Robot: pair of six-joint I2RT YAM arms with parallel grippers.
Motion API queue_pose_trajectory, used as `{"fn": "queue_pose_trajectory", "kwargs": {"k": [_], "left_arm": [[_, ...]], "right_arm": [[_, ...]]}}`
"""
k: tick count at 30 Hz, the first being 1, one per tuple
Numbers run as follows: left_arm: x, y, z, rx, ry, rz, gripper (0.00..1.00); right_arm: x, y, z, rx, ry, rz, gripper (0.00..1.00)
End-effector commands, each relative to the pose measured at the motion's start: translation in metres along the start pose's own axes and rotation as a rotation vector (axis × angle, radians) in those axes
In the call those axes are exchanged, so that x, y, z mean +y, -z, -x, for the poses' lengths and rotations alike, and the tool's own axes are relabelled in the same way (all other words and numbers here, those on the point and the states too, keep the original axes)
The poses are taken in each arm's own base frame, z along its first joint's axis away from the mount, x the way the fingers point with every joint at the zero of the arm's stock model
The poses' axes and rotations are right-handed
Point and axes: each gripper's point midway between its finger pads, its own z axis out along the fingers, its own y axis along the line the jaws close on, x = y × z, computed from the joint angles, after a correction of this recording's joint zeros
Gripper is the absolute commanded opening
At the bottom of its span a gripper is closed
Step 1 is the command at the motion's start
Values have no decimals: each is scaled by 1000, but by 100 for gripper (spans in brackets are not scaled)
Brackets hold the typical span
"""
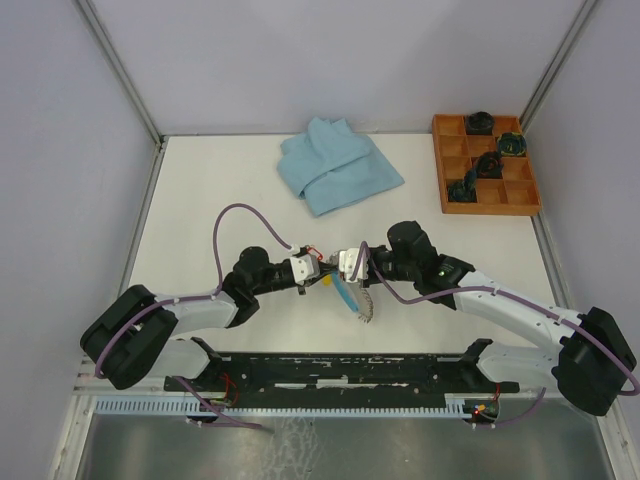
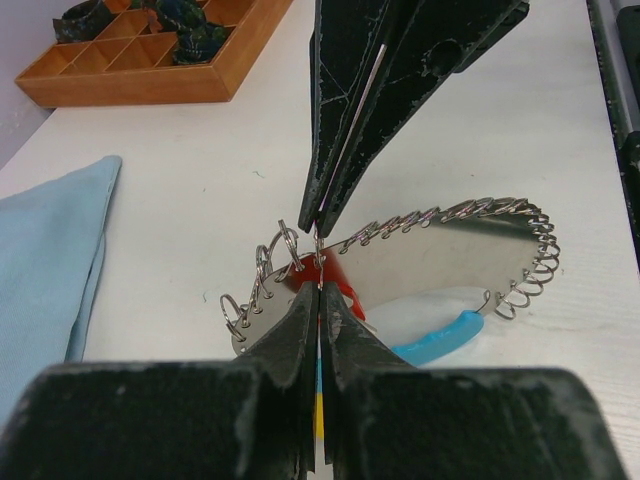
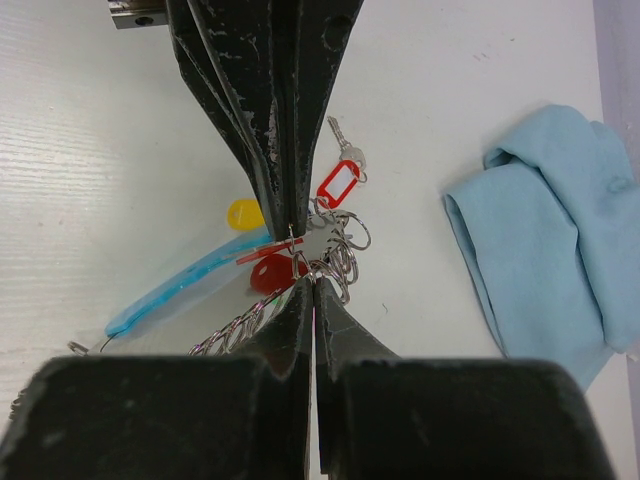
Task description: Put the keys on the keyring
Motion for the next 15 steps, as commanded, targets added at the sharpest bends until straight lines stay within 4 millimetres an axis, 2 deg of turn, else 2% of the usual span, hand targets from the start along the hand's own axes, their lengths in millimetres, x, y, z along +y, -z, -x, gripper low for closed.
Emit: {"fn": "queue_pose_trajectory", "kwargs": {"k": [1,15], "left_arm": [[11,-5,22,-51,-29,27,3],[12,-7,25,-60,-10,26,3]], "right_arm": [[-17,4,21,-67,26,-63,1],[-14,3,24,-80,21,-51,1]]}}
